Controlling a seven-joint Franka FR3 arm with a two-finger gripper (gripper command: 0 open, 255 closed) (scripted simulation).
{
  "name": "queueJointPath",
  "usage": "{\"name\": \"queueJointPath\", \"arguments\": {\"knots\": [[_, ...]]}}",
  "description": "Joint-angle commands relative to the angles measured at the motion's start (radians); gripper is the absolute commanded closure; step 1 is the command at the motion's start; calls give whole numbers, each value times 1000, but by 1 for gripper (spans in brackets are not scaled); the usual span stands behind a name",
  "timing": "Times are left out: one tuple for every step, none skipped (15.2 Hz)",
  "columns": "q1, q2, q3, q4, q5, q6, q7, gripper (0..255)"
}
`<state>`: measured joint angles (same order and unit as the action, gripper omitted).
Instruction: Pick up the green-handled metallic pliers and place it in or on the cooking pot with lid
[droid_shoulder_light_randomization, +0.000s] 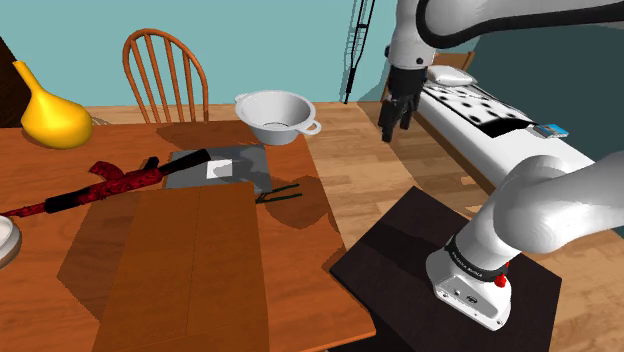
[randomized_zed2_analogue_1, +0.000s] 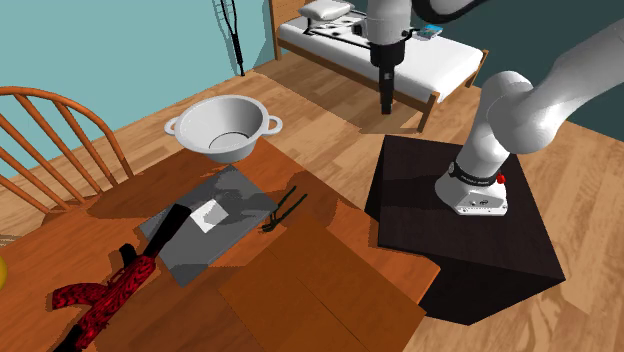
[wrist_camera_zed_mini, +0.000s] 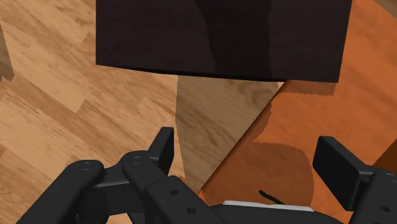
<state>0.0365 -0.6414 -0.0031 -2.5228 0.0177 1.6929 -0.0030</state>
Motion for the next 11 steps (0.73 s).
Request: {"name": "queueJointPath", "arguments": {"knots": [[19, 55, -1, -19, -14, 93, -57, 0], [27, 82, -2, -27, -21, 136, -84, 0], [36, 111, -2, -34, -27, 179, -109, 0], [45, 140, -2, -40, -34, 222, -135, 0], [53, 170, -2, -44, -40, 265, -159, 0], [61, 202, -1, -47, -46, 308, -184, 0], [69, 234, 0, -48, -53, 350, -207, 0], [77, 268, 1, -49, -59, 392, -231, 0], [85, 302, 3, -48, -65, 434, -253, 0], [92, 336, 5, -46, -72, 475, -275, 0], [99, 372, 8, -42, -78, 516, -297, 0]]}}
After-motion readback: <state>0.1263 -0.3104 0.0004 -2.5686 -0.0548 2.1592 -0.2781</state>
